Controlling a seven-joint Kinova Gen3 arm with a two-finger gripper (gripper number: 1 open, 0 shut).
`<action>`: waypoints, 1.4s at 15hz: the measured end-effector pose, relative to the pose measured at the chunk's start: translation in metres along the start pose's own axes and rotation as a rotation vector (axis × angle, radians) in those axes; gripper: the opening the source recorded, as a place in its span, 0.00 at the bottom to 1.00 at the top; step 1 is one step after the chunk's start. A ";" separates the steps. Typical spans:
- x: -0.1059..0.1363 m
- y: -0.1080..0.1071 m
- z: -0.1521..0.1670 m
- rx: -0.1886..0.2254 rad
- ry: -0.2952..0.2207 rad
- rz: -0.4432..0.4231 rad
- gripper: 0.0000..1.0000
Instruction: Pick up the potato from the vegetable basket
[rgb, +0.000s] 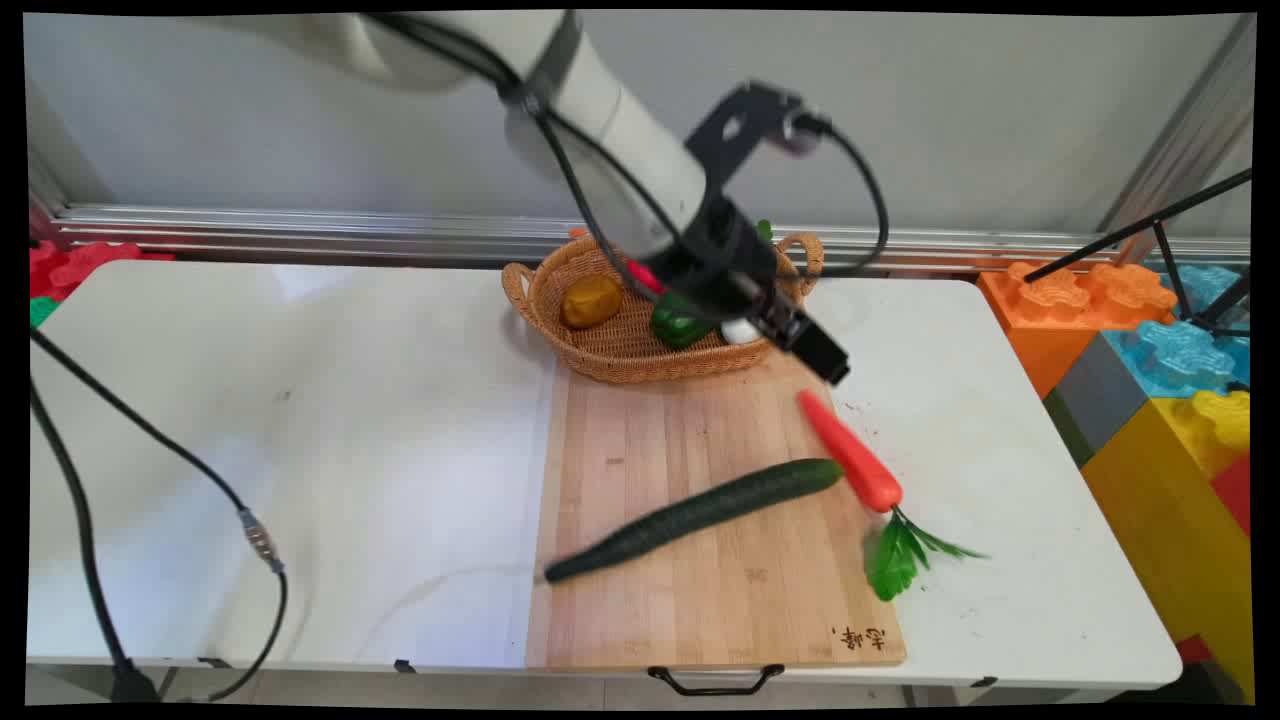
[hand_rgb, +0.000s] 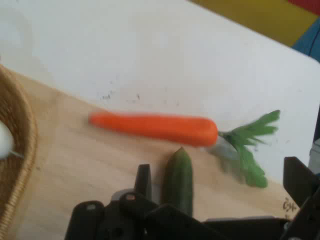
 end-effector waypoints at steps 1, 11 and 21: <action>-0.008 0.000 0.010 -0.005 -0.009 -0.009 1.00; -0.040 -0.003 0.044 -0.033 -0.035 -0.029 1.00; -0.021 -0.028 -0.021 -0.008 -0.053 0.042 1.00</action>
